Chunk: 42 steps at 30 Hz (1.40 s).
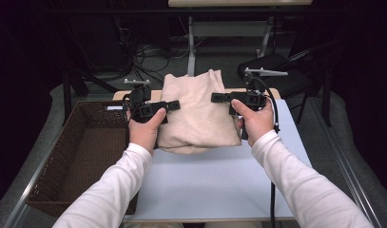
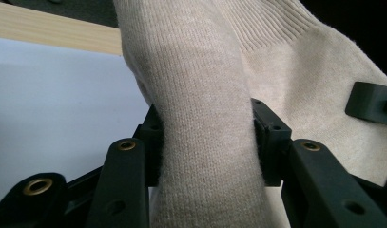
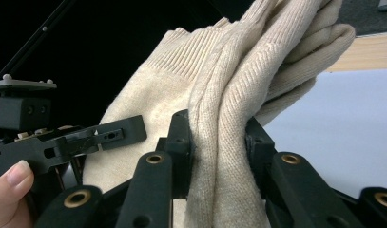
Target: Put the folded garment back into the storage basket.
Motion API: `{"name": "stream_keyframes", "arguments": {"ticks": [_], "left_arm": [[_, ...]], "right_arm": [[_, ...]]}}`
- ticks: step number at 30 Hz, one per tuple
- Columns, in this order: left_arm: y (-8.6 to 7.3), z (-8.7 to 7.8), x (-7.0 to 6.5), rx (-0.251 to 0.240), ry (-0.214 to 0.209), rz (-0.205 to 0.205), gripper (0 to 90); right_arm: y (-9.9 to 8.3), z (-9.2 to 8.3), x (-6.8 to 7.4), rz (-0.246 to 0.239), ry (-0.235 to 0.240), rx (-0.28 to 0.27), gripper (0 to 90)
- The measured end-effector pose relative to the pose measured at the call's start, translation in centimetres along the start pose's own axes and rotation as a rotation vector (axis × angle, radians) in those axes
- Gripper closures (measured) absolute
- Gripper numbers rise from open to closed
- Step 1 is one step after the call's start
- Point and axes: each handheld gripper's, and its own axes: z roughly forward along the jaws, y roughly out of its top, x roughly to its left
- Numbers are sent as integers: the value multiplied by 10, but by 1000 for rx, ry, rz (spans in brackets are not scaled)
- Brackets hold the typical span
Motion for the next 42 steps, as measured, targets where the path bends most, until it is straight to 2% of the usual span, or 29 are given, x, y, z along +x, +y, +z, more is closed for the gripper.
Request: {"name": "stream_keyframes", "arguments": {"ticks": [7, 17, 42], "left_arm": [[1, -13, 7, -17, 17, 0, 578], [3, -26, 24, -25, 29, -15, 578], [8, -44, 57, -46, 58, -33, 578]], "right_arm": [[0, 11, 11, -12, 14, 7, 707], [-1, 29, 25, -20, 22, 23, 707], [0, 67, 46, -49, 21, 50, 706]]}}
